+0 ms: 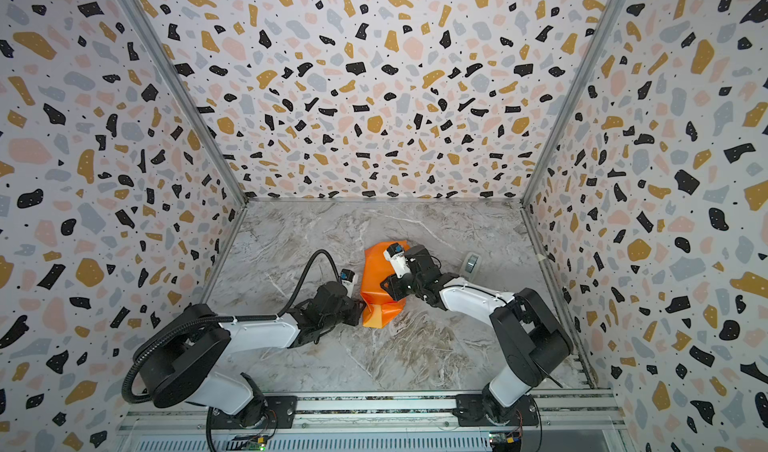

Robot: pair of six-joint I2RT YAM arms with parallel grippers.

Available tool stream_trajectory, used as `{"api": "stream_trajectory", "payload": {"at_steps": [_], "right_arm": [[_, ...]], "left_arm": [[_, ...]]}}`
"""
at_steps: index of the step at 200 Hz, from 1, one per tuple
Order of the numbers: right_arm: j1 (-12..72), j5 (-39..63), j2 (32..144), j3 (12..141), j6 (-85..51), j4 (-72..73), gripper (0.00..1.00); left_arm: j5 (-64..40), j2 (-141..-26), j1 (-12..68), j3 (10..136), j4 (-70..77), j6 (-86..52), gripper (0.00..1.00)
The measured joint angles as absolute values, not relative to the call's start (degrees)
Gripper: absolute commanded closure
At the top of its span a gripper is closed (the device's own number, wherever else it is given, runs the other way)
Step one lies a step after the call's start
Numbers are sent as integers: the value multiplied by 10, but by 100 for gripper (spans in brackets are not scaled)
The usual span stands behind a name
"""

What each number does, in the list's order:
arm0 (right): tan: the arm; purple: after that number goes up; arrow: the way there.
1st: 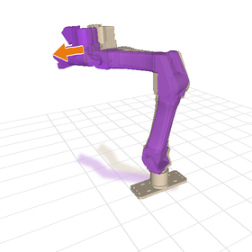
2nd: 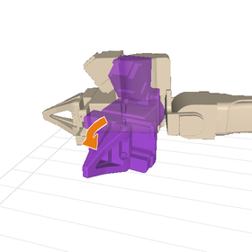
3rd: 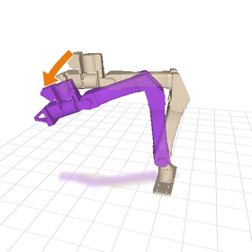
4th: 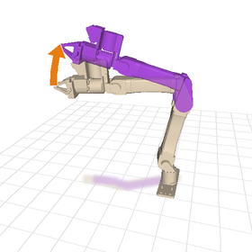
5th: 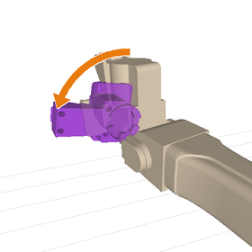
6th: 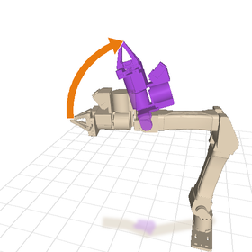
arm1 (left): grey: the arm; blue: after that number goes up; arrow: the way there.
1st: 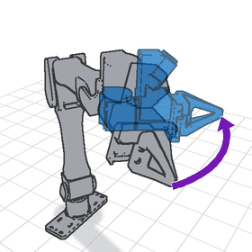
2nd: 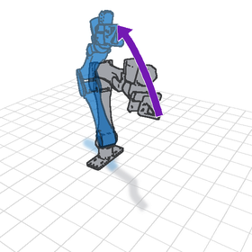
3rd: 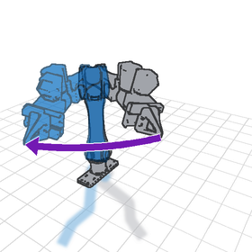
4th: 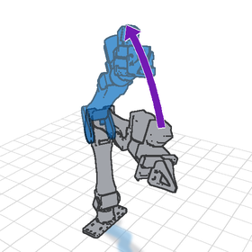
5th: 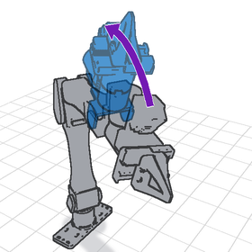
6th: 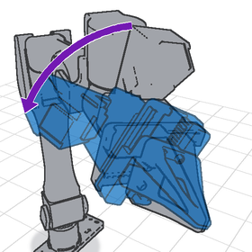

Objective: Wrap a gift box in wrapping paper
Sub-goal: Fold the wrapping paper for the gift box.

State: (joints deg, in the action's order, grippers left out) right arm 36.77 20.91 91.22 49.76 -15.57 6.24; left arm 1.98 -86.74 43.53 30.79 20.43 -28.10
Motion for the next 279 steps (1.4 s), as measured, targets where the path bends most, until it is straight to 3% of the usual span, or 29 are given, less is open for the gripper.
{"api": "stream_trajectory", "payload": {"at_steps": [149, 208, 279], "right_arm": [[374, 203, 912, 494, -162, 69, 72], [374, 203, 912, 494, -162, 69, 72], [374, 203, 912, 494, -162, 69, 72]], "left_arm": [[29, -906, 436, 329, 228, -281, 77], [35, -917, 436, 329, 237, -280, 70], [40, -920, 439, 320, 258, -277, 81]]}}
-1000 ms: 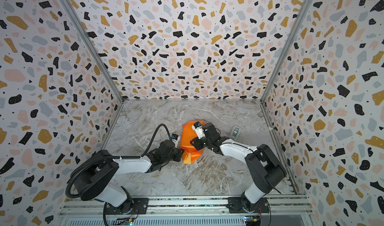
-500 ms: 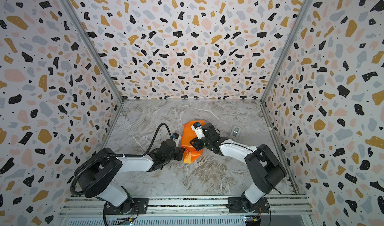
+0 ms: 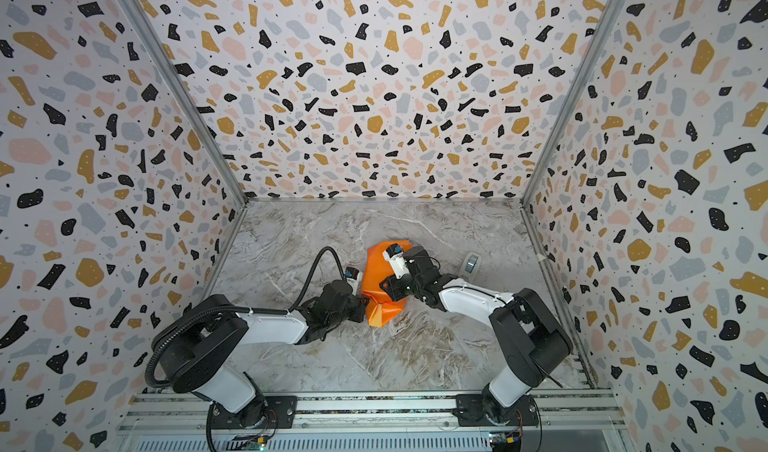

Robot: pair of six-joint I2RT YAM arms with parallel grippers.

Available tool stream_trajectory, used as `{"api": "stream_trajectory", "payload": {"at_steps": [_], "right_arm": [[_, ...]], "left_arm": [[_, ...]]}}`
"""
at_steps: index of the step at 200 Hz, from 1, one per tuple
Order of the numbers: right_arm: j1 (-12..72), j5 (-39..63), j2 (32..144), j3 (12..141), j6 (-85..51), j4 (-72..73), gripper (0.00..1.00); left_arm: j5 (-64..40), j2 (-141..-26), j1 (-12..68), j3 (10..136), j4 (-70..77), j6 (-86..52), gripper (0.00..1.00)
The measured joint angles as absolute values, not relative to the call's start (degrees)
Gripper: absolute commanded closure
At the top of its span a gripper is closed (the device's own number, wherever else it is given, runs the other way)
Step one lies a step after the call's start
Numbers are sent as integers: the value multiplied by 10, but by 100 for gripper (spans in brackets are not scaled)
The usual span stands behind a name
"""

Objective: Wrap a gift box in wrapping paper
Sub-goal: Fold the wrapping paper for the gift box.

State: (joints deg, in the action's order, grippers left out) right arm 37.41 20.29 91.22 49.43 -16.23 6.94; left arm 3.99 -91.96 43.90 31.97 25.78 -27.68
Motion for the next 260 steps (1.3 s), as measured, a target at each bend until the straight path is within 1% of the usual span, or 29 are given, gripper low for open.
{"api": "stream_trajectory", "payload": {"at_steps": [26, 114, 161, 201, 260], "right_arm": [[374, 203, 912, 494, -162, 69, 72], [375, 201, 912, 494, -162, 69, 72], [375, 201, 912, 494, -162, 69, 72], [375, 201, 912, 494, -162, 69, 72], [376, 199, 912, 494, -163, 70, 72]], "left_arm": [[39, -920, 440, 312, 271, -280, 83], [46, -920, 457, 283, 318, -300, 85], [50, -904, 463, 274, 324, -300, 85], [50, -916, 464, 275, 331, -300, 85], [51, -947, 467, 282, 357, -305, 80]]}}
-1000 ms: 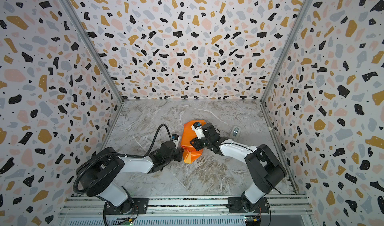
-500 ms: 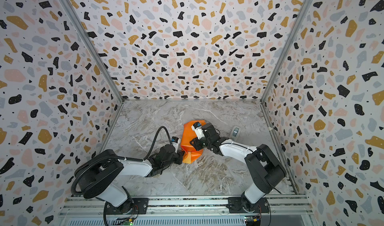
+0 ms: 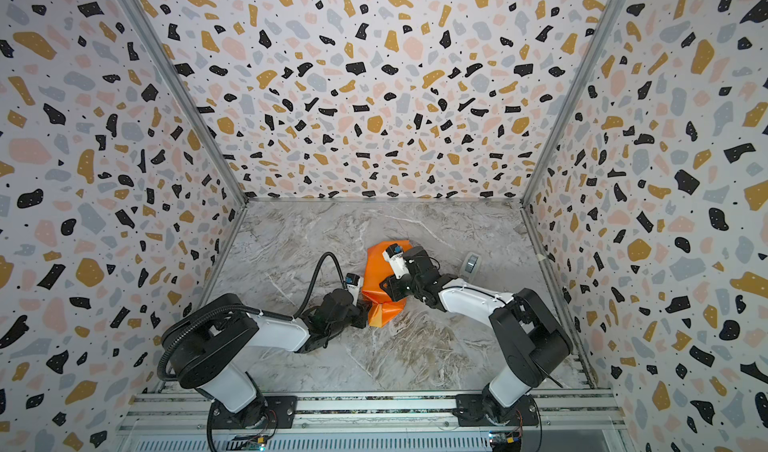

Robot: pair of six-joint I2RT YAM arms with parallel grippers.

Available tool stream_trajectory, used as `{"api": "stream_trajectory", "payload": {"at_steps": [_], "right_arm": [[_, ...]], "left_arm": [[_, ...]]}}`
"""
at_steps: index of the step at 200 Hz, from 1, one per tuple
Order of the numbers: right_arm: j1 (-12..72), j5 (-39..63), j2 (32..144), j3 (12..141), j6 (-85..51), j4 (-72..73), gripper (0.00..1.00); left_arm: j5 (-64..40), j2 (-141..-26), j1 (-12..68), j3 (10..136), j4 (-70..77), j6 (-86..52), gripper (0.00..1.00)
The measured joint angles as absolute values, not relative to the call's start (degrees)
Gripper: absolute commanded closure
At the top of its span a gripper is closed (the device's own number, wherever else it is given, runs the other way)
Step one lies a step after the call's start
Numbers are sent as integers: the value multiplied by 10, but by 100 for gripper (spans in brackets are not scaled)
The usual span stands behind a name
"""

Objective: Wrap a gift box in wrapping paper
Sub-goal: Fold the wrapping paper for the gift box.

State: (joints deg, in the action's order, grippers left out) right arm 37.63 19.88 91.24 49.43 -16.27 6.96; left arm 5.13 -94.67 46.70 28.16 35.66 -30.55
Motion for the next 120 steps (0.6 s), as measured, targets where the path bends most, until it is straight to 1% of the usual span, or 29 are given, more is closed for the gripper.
{"api": "stream_trajectory", "payload": {"at_steps": [51, 85, 120], "right_arm": [[376, 199, 912, 494, -164, 70, 72], [376, 199, 912, 494, -164, 71, 73], [376, 199, 912, 493, -164, 72, 73]], "left_arm": [[59, -961, 470, 283, 369, -309, 80], [64, -972, 471, 289, 379, -311, 77], [67, -979, 473, 289, 386, -312, 77]]}}
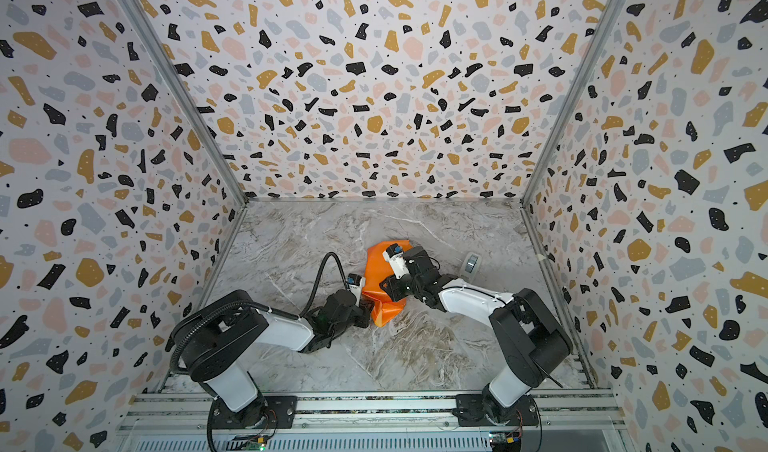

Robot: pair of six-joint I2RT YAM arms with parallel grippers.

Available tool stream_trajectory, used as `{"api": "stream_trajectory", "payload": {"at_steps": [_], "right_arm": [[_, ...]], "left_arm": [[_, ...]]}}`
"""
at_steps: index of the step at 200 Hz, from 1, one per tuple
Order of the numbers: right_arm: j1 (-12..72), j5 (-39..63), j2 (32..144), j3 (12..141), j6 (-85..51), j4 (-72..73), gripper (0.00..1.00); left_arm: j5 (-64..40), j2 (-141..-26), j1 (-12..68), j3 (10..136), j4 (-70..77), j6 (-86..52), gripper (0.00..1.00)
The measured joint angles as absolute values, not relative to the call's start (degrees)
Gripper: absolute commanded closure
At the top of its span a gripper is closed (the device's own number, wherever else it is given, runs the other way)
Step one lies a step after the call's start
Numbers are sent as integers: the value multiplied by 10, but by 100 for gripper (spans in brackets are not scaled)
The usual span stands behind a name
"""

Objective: Wrap a gift box in wrapping paper
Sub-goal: Fold the wrapping paper for the gift box.

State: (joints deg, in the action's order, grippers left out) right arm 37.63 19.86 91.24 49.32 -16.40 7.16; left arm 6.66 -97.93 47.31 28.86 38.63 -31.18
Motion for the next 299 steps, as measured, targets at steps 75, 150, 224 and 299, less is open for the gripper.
{"api": "stream_trajectory", "payload": {"at_steps": [75, 150, 224, 299], "right_arm": [[380, 199, 914, 493, -164, 75, 73], [380, 199, 914, 493, -164, 75, 73], [380, 199, 915, 493, -164, 75, 73], [380, 199, 915, 493, -164, 75, 73]], "left_arm": [[78, -997, 479, 289, 413, -317, 76], [85, -996, 481, 287, 414, -318, 75], [86, -985, 490, 250, 451, -326, 80], [105, -1007, 501, 250, 486, -337, 85]]}}
